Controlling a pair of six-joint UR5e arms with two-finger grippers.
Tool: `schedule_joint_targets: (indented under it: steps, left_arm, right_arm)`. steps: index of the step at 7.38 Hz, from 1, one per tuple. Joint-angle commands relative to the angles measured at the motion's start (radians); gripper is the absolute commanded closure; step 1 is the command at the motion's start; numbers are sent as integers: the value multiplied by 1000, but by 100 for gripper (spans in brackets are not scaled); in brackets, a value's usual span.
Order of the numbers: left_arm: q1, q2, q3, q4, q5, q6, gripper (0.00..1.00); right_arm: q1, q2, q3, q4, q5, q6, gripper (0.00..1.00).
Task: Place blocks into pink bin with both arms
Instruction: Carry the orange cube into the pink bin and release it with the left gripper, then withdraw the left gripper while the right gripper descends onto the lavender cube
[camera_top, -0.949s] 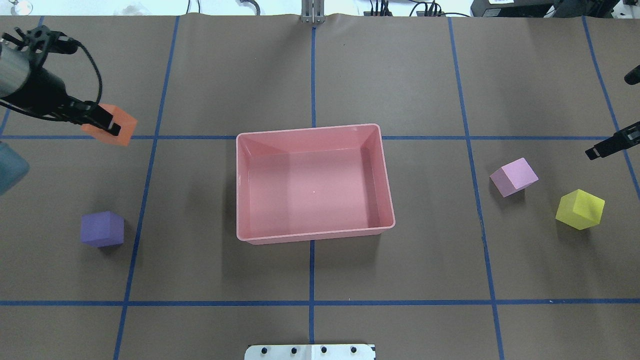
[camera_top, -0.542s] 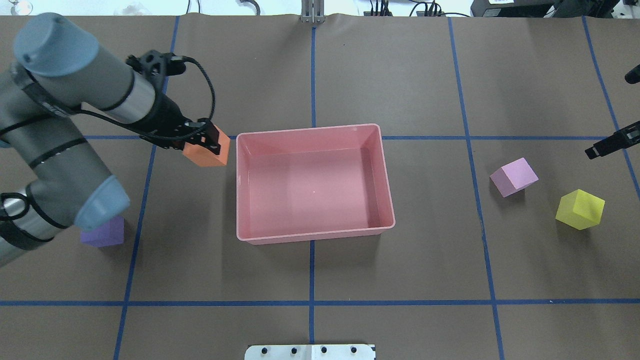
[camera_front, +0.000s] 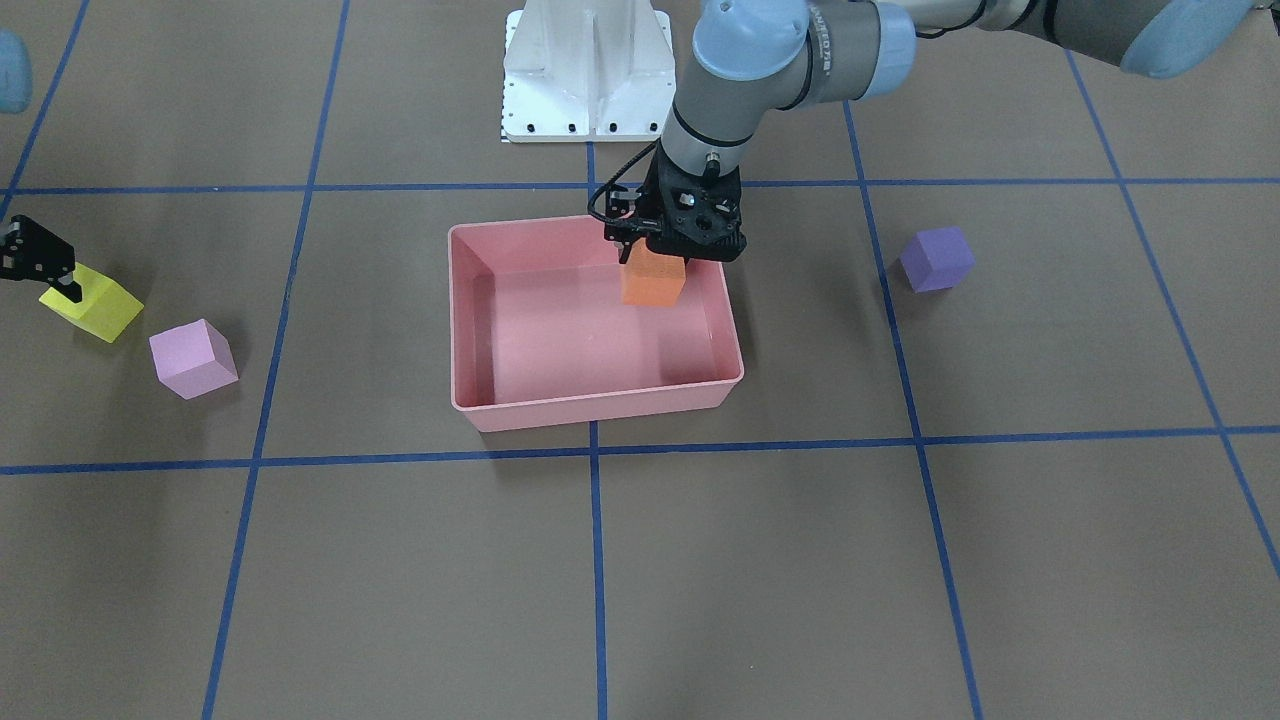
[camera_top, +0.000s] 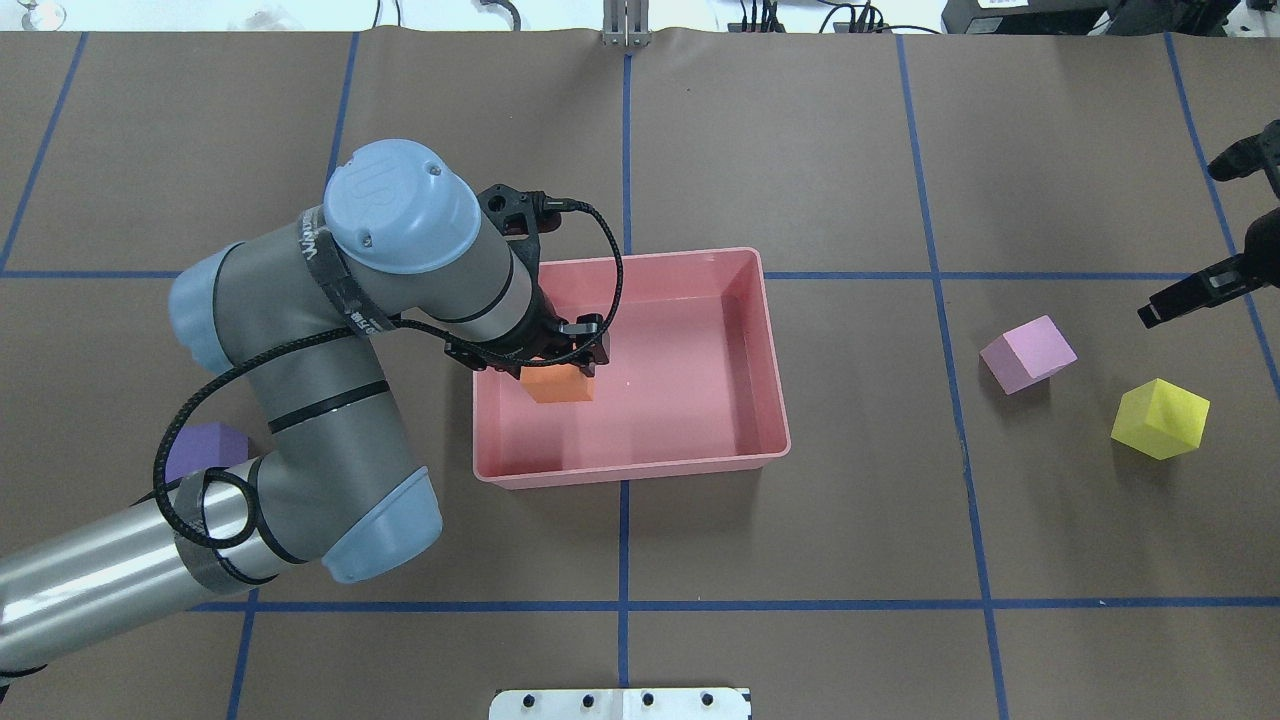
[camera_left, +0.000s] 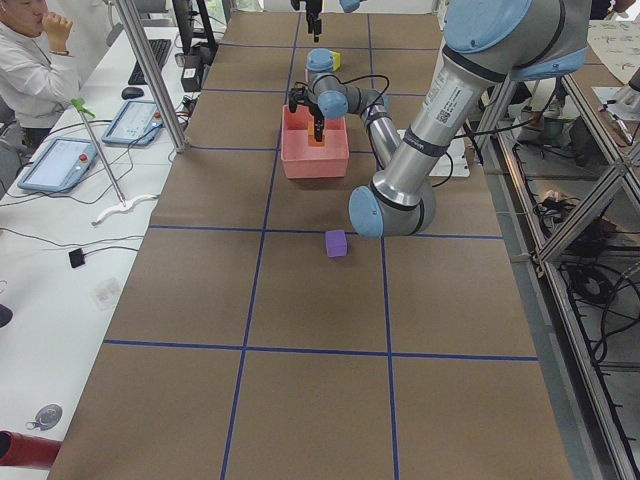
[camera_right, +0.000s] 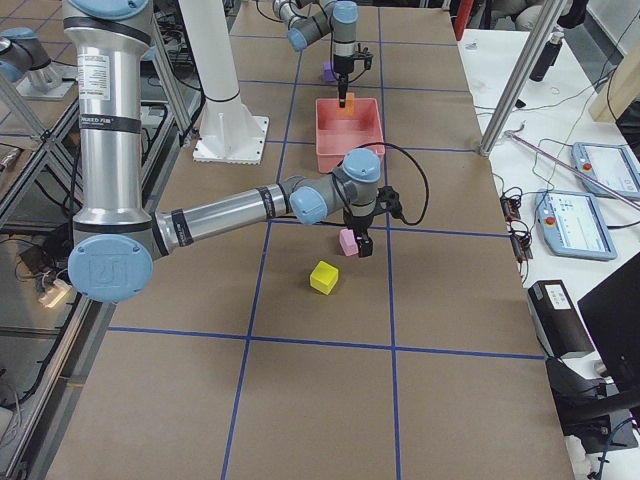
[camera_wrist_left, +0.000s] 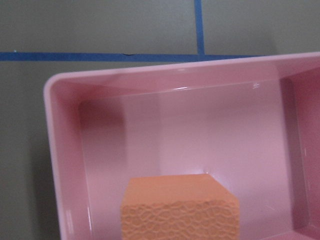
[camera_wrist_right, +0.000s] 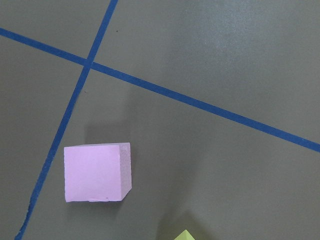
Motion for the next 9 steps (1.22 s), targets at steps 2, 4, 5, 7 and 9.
schedule_joint_targets:
  steps: [2,4,5,7,9]
  left_arm:
    - [-134,159,-236,231,-121,399,0]
    - [-355,382,-271,235,-204,825,0]
    - [-471,452,-223,232,-312,1060,0]
    - [-583,526,-196,228,-324,1235,0]
    - [-582,527,-182,226,-326,1236,0]
  right_arm:
    - [-105,30,0,0,-93,75,0]
    - [-162,73,-44,23,-115,111,0]
    - [-184,93,-72,49,-115,133,0]
    - [-242,100,-86,81,-138,202,0]
    - [-280,100,-113,83,-187,203,0]
